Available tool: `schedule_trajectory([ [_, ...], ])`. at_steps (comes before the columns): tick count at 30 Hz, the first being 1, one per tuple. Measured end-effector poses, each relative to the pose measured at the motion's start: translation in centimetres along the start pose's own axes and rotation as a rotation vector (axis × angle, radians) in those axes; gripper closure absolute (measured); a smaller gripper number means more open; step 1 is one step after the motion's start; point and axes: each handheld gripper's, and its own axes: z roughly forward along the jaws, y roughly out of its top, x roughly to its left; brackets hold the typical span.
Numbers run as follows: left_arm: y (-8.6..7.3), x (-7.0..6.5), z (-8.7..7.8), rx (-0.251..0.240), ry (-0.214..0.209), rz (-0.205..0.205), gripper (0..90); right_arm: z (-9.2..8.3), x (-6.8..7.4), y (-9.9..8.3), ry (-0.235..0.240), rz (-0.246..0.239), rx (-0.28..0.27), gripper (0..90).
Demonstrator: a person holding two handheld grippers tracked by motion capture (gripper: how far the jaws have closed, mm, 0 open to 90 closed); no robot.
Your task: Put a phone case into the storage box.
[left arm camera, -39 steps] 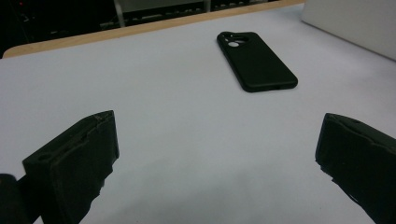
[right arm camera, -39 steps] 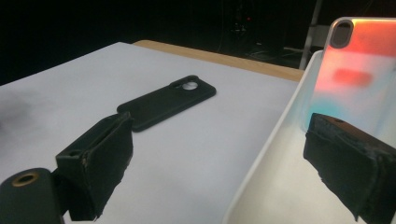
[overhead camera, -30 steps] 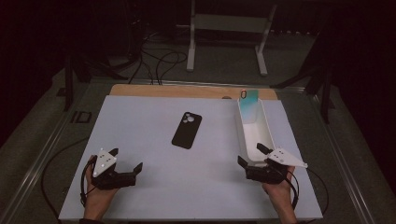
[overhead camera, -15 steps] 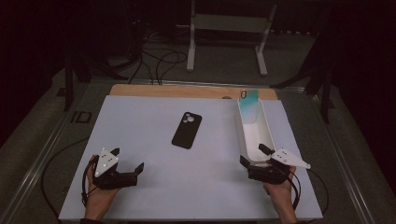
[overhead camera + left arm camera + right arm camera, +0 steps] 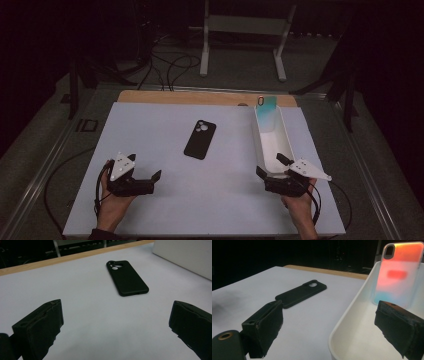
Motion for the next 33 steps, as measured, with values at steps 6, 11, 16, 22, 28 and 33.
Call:
schedule_trajectory([
  [6,1.3,-0.3,1.6,0.019,-0.026,0.014,0.0,0.0,0.0,0.0,-0.002,-0.007,-0.001,8.0],
  [11,2.2,-0.8,3.1,0.050,-0.037,0.032,0.0,-0.1,-0.1,0.0,-0.003,-0.003,-0.004,8.0],
  [16,2.8,-1.1,4.9,0.085,-0.044,0.045,0.0,-0.1,-0.1,0.0,-0.001,-0.003,-0.006,8.0],
  [22,3.6,-1.4,7.1,0.136,-0.053,0.049,0.0,0.0,0.0,0.0,0.000,0.000,-0.001,8.0],
  [28,4.4,-1.7,8.9,0.176,-0.052,0.063,0.0,-0.1,0.0,0.0,-0.001,0.001,-0.002,8.0],
  [33,4.9,-2.1,10.2,0.203,-0.052,0.077,0.0,-0.1,0.1,0.0,0.001,0.001,-0.002,8.0],
])
